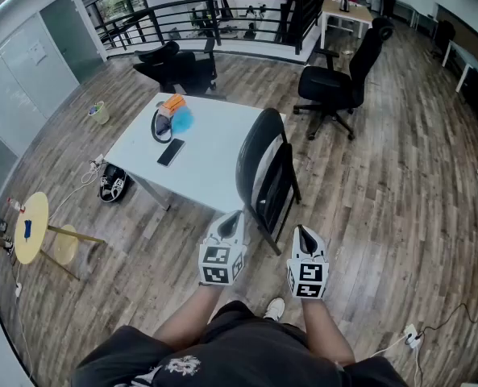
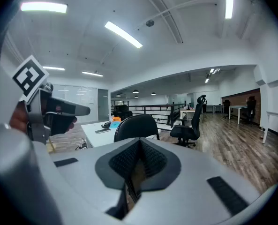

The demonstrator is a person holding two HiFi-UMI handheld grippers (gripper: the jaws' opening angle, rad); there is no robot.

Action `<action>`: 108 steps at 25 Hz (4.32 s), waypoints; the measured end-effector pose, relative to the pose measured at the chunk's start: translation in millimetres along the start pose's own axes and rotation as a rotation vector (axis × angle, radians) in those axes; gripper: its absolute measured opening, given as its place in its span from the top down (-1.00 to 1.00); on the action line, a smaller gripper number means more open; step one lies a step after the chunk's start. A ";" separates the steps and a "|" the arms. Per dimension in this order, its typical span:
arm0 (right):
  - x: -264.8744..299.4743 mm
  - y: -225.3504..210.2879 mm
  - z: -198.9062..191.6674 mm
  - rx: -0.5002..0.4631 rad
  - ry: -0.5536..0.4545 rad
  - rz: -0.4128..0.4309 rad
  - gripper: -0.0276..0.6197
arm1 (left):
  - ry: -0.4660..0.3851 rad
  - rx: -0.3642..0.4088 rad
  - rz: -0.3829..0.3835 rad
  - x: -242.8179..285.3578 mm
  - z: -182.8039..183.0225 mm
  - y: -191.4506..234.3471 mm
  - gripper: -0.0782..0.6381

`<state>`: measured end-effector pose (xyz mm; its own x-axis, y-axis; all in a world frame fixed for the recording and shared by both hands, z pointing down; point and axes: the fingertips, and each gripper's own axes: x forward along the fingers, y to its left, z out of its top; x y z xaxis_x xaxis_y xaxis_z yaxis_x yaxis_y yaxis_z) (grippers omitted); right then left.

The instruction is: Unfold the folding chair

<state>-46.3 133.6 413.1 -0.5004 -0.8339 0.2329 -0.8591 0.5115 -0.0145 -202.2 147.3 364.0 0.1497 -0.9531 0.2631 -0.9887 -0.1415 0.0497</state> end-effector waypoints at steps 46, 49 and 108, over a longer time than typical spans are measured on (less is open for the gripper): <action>423.9 -36.6 -158.7 0.280 0.591 -0.039 -0.01 | 0.406 -0.165 -0.428 368.8 25.9 129.1 0.16; 440.9 -37.1 -172.8 0.294 0.648 -0.053 -0.03 | 0.449 -0.142 -0.454 377.9 21.9 130.5 0.16; 297.4 -273.9 -274.5 0.849 0.493 0.057 0.01 | 0.800 -0.139 -0.456 405.2 -57.4 42.9 0.41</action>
<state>69.6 -197.5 753.3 -0.6084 -0.5341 0.5870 -0.7232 0.0685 -0.6872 -183.4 -229.6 528.0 0.5366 -0.3378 0.7732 -0.8304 -0.3740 0.4129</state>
